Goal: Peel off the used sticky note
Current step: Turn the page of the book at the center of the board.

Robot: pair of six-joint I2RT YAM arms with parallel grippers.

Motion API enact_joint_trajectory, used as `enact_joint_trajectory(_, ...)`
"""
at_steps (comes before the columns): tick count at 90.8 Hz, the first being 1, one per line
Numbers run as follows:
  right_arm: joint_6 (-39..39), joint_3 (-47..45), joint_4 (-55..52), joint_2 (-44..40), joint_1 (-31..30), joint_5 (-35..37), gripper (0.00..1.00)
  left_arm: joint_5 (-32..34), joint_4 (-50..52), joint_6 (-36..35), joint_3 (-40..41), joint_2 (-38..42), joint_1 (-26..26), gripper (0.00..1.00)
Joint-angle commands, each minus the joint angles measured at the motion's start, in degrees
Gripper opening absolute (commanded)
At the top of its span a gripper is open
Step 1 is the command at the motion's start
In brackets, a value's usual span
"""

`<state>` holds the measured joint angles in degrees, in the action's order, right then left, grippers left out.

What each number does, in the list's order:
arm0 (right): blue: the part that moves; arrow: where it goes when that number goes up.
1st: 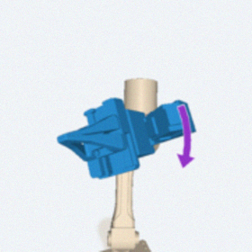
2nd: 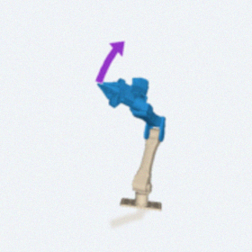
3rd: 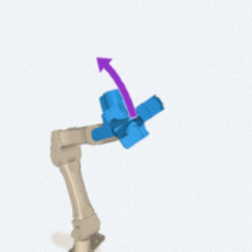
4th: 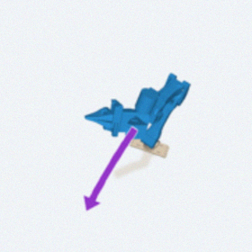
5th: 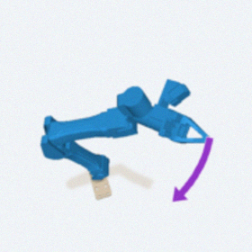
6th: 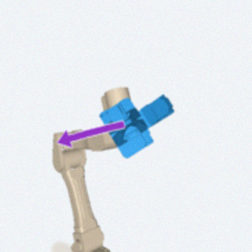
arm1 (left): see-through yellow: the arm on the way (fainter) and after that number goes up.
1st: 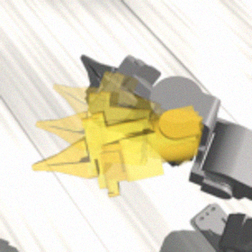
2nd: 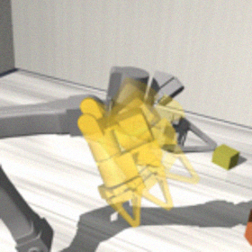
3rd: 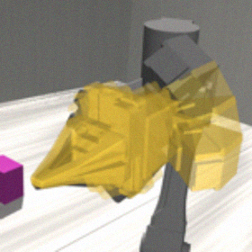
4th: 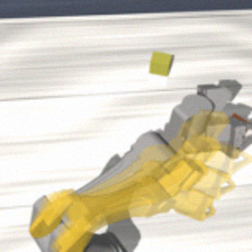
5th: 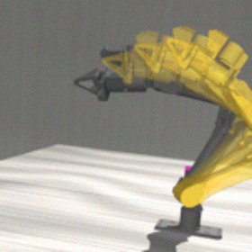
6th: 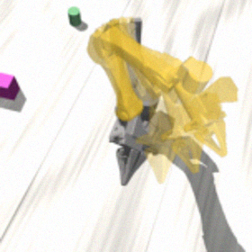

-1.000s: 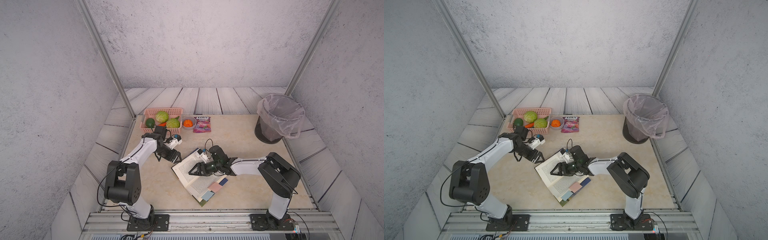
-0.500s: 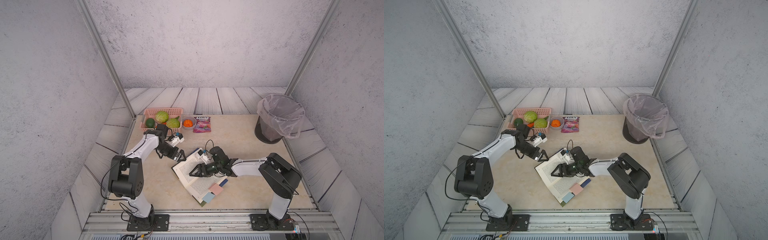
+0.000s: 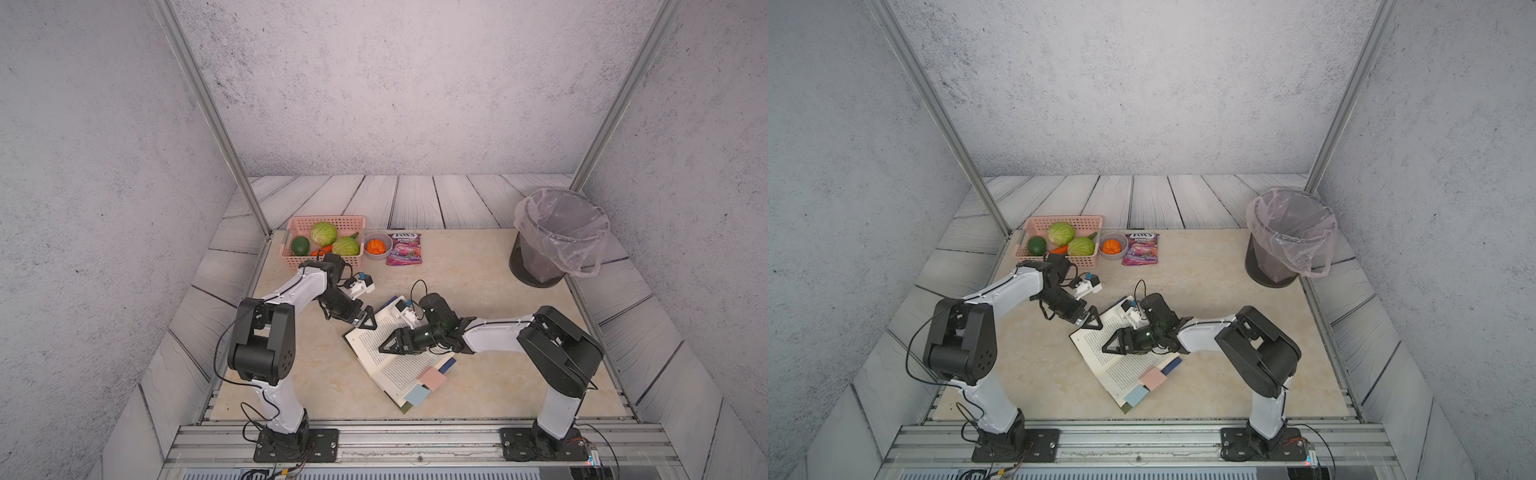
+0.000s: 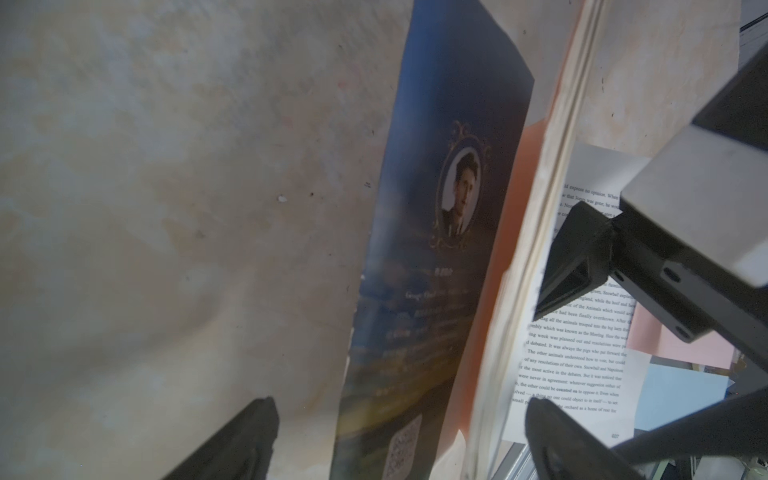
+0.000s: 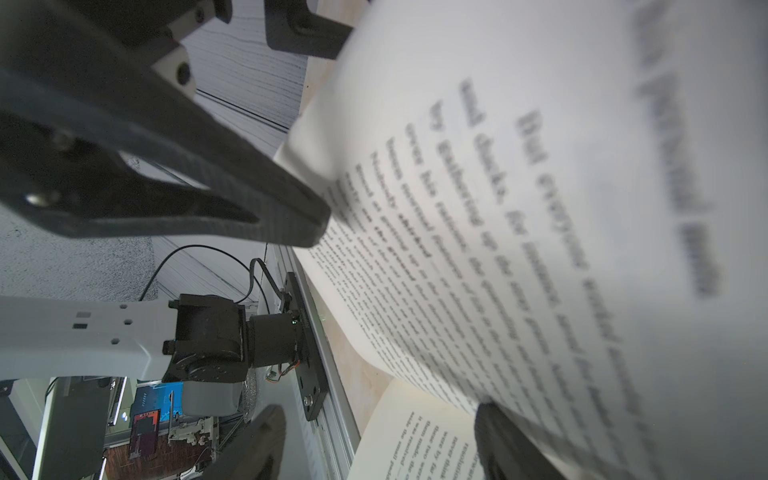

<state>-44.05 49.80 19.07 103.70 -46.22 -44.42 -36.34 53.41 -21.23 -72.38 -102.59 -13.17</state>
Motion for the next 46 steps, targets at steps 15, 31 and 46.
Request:
enact_joint_trajectory(15, 0.90, -1.04, -2.61, -0.52, -0.26, 2.06, 0.77, -3.90, 4.33, -4.25, -2.88, -3.57, -0.34, 0.98)
enact_joint_trajectory(31, 1.03, -0.74, -2.83, -0.43, -0.26, 1.84, 0.77, -3.79, 3.96, -4.48, -2.67, -5.46, -1.18, 0.98)
enact_joint_trajectory(46, 1.49, -0.41, -3.55, -0.52, -0.28, 1.80, 0.77, -4.50, 3.90, -4.04, -2.68, -6.73, -1.72, 0.98)
